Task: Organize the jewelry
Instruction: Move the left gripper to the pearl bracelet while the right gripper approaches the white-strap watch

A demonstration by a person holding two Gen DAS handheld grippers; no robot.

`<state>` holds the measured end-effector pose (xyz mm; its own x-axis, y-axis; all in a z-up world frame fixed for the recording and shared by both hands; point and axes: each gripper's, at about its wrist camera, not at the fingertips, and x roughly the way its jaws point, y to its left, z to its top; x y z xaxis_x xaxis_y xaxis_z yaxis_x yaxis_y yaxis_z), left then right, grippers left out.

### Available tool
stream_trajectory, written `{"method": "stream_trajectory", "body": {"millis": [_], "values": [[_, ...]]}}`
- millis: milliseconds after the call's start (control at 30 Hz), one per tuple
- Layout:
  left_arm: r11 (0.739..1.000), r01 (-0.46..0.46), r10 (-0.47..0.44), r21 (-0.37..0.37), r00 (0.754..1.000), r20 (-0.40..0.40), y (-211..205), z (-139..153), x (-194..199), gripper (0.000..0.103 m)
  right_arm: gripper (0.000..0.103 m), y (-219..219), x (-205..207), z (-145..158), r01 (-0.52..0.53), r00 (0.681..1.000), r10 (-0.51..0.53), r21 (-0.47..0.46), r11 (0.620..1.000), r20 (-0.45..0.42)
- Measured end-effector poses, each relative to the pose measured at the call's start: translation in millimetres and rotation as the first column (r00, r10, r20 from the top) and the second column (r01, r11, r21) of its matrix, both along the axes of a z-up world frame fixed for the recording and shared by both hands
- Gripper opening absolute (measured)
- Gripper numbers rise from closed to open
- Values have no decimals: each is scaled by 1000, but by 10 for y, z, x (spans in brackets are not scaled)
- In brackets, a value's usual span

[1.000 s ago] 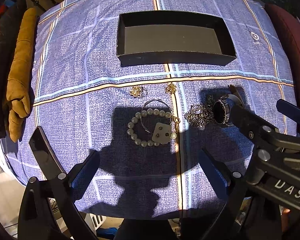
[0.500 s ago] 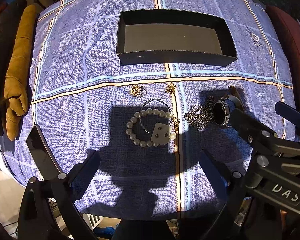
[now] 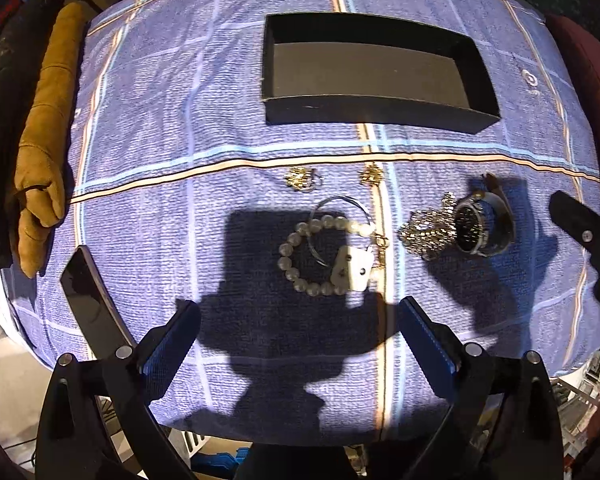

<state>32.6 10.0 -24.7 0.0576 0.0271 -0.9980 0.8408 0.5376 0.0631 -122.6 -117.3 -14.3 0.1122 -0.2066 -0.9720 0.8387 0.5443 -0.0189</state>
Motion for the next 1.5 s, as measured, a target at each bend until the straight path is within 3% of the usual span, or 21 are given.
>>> {"method": "stream_trajectory", "body": {"millis": [133,300,400,433,467,700,833,967,1100,1267,1433,1500], "values": [[999,-38,36,-16,993,-111,149,-196,170,96,94,-24,-133,-147,-22,998,18,70,997,55],[996,-18,6,-83,990,-143,278,-327,183,96,90,220,-42,-310,-123,991,118,77,989,63],[996,-7,-8,-91,986,-168,277,-396,195,91,76,287,-1,-355,-152,986,145,89,984,77],[995,-15,-2,-94,984,-178,280,-418,217,82,69,272,8,-365,-151,987,144,92,984,77],[996,-24,7,-91,983,-186,277,-444,237,80,69,256,13,-367,-149,986,142,93,984,82],[981,-140,96,-131,951,-292,428,-516,518,81,64,159,33,-395,-124,986,108,127,984,124],[980,-156,111,-123,945,-308,430,-544,580,89,64,269,119,-427,-159,980,139,140,977,141],[989,-120,96,-81,963,-253,358,-653,478,89,65,330,131,-463,-182,979,166,135,974,118],[985,-150,125,-90,964,-233,320,-691,550,88,67,304,69,-497,-168,982,151,150,974,117],[987,-154,149,-55,985,-83,339,-649,741,85,71,270,20,-493,-156,982,134,164,974,135],[995,-97,97,-7,995,-9,285,-835,753,83,71,267,12,-494,-155,982,134,162,975,132],[995,-96,95,-27,995,-33,244,-833,731,83,71,269,1,-520,-150,984,129,169,974,126]]}}
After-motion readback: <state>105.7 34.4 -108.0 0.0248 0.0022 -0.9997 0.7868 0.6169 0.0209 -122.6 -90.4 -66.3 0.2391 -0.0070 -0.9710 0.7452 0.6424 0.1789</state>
